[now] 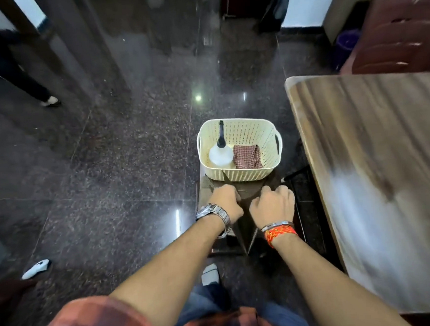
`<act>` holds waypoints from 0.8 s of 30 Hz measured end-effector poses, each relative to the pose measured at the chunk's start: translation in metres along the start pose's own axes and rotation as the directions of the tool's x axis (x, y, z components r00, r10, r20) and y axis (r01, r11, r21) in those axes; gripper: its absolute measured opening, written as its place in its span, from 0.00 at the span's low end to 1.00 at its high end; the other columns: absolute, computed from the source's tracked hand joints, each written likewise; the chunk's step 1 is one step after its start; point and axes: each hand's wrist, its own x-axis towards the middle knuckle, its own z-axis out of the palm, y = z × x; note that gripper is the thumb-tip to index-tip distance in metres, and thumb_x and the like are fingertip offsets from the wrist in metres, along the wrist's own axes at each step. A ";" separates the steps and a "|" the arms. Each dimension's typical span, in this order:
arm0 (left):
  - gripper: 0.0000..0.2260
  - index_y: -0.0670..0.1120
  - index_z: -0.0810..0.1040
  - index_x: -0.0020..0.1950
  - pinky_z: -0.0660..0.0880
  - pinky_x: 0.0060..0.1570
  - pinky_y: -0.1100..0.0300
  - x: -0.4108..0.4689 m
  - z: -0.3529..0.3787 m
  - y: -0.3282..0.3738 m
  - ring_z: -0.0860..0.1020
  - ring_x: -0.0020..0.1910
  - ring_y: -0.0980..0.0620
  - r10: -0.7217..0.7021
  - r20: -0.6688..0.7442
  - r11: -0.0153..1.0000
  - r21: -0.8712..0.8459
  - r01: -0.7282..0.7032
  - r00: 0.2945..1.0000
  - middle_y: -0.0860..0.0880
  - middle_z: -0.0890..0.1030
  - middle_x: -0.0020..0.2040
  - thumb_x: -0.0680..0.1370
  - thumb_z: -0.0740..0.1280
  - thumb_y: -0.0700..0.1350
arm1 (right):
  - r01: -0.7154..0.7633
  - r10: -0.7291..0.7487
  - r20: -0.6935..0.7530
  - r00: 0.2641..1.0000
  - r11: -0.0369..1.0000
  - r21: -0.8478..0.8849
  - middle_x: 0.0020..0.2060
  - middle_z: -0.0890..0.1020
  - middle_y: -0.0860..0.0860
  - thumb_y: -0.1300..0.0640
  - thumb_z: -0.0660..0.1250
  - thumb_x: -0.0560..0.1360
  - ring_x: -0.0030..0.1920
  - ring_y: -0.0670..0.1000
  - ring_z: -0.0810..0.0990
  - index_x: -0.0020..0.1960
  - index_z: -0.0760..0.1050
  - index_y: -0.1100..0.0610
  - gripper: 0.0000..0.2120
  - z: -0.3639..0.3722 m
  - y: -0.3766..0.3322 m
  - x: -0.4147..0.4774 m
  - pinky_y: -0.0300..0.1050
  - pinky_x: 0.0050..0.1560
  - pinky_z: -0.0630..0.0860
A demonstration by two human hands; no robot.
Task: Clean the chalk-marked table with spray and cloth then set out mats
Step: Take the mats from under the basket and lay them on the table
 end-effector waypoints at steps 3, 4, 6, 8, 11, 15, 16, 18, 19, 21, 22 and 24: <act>0.12 0.49 0.84 0.50 0.78 0.51 0.59 -0.030 -0.007 0.034 0.82 0.50 0.49 0.146 -0.031 0.989 0.019 -0.145 0.989 0.51 0.85 0.48 0.70 0.67 0.39 | 0.079 -0.078 -0.007 0.997 0.992 0.100 0.43 0.82 0.63 0.55 0.68 0.69 0.53 0.62 0.78 0.45 0.77 0.63 0.11 -0.038 0.025 -0.011 0.51 0.54 0.73; 0.12 0.50 0.84 0.49 0.78 0.49 0.60 -0.043 -0.007 0.048 0.82 0.46 0.50 0.194 -0.044 0.981 0.019 -0.194 0.980 0.53 0.84 0.42 0.71 0.66 0.39 | 0.130 -0.132 0.005 0.991 0.983 0.126 0.47 0.81 0.61 0.53 0.64 0.73 0.53 0.61 0.78 0.48 0.76 0.61 0.12 -0.055 0.036 -0.017 0.50 0.51 0.73; 0.11 0.52 0.83 0.46 0.77 0.41 0.63 -0.068 -0.006 0.077 0.80 0.35 0.53 0.255 -0.107 0.966 -0.018 -0.258 0.961 0.58 0.79 0.31 0.71 0.65 0.39 | 0.218 -0.217 -0.024 0.976 0.966 0.140 0.47 0.82 0.59 0.49 0.60 0.77 0.50 0.62 0.80 0.52 0.73 0.58 0.13 -0.095 0.065 -0.032 0.50 0.45 0.73; 0.10 0.52 0.81 0.43 0.75 0.33 0.65 -0.090 -0.002 0.105 0.77 0.25 0.58 0.275 -0.184 0.941 -0.148 -0.304 0.944 0.54 0.80 0.29 0.72 0.66 0.37 | 0.228 -0.210 -0.146 0.967 0.966 0.124 0.44 0.82 0.60 0.47 0.59 0.79 0.46 0.64 0.80 0.51 0.73 0.57 0.13 -0.138 0.095 -0.049 0.51 0.41 0.72; 0.08 0.52 0.82 0.43 0.73 0.34 0.73 -0.118 0.016 0.150 0.76 0.28 0.63 0.357 -0.314 0.872 -0.225 -0.435 0.879 0.48 0.83 0.35 0.72 0.69 0.38 | 0.120 -0.078 -0.227 0.971 0.977 0.178 0.43 0.82 0.62 0.45 0.59 0.78 0.46 0.65 0.80 0.52 0.73 0.56 0.14 -0.188 0.156 -0.076 0.53 0.42 0.72; 0.10 0.48 0.84 0.51 0.76 0.56 0.62 -0.139 0.042 0.205 0.80 0.47 0.57 0.499 -0.387 0.777 -0.197 -0.598 0.775 0.51 0.84 0.47 0.71 0.74 0.45 | -0.093 0.196 -0.234 0.952 0.916 0.390 0.46 0.83 0.58 0.42 0.61 0.77 0.50 0.62 0.79 0.55 0.74 0.52 0.15 -0.222 0.246 -0.104 0.49 0.46 0.73; 0.13 0.47 0.84 0.53 0.75 0.58 0.62 -0.144 0.049 0.218 0.80 0.50 0.56 0.533 -0.386 0.764 -0.162 -0.625 0.753 0.51 0.84 0.50 0.70 0.75 0.45 | -0.138 0.267 -0.236 0.934 0.881 0.452 0.47 0.83 0.57 0.42 0.62 0.77 0.50 0.60 0.79 0.54 0.75 0.53 0.15 -0.224 0.269 -0.112 0.48 0.47 0.72; 0.19 0.47 0.84 0.56 0.74 0.60 0.61 -0.145 0.058 0.232 0.80 0.53 0.56 0.571 -0.380 0.749 -0.120 -0.651 0.727 0.52 0.83 0.53 0.67 0.77 0.50 | -0.202 0.372 -0.199 0.907 0.797 0.570 0.49 0.83 0.55 0.43 0.63 0.76 0.52 0.58 0.79 0.54 0.77 0.54 0.15 -0.221 0.299 -0.121 0.44 0.47 0.70; 0.21 0.47 0.83 0.57 0.74 0.62 0.60 -0.144 0.065 0.244 0.80 0.54 0.56 0.587 -0.374 0.738 -0.116 -0.665 0.718 0.52 0.82 0.55 0.66 0.79 0.51 | -0.230 0.425 -0.182 0.887 0.747 0.624 0.49 0.83 0.55 0.44 0.64 0.76 0.52 0.56 0.78 0.53 0.77 0.55 0.15 -0.220 0.317 -0.126 0.43 0.46 0.68; 0.26 0.47 0.82 0.59 0.71 0.63 0.65 -0.141 0.075 0.264 0.78 0.56 0.58 0.602 -0.363 0.734 -0.098 -0.672 0.711 0.53 0.81 0.58 0.64 0.82 0.51 | -0.257 0.512 -0.167 0.843 0.656 0.710 0.44 0.81 0.52 0.47 0.64 0.77 0.50 0.54 0.78 0.51 0.77 0.58 0.14 -0.221 0.347 -0.136 0.40 0.44 0.65; 0.29 0.47 0.81 0.61 0.68 0.62 0.72 -0.137 0.079 0.274 0.77 0.57 0.59 0.601 -0.354 0.738 -0.101 -0.668 0.717 0.54 0.80 0.59 0.63 0.83 0.52 | -0.272 0.565 -0.158 0.810 0.600 0.752 0.39 0.80 0.50 0.48 0.64 0.77 0.47 0.53 0.77 0.50 0.77 0.58 0.13 -0.220 0.361 -0.139 0.39 0.42 0.63; 0.37 0.46 0.78 0.66 0.63 0.63 0.75 -0.127 0.090 0.296 0.73 0.61 0.61 0.605 -0.310 0.743 -0.111 -0.660 0.733 0.54 0.76 0.62 0.61 0.81 0.57 | -0.304 0.681 -0.132 0.720 0.480 0.823 0.36 0.77 0.48 0.48 0.64 0.78 0.44 0.53 0.76 0.49 0.75 0.59 0.13 -0.213 0.388 -0.142 0.39 0.41 0.63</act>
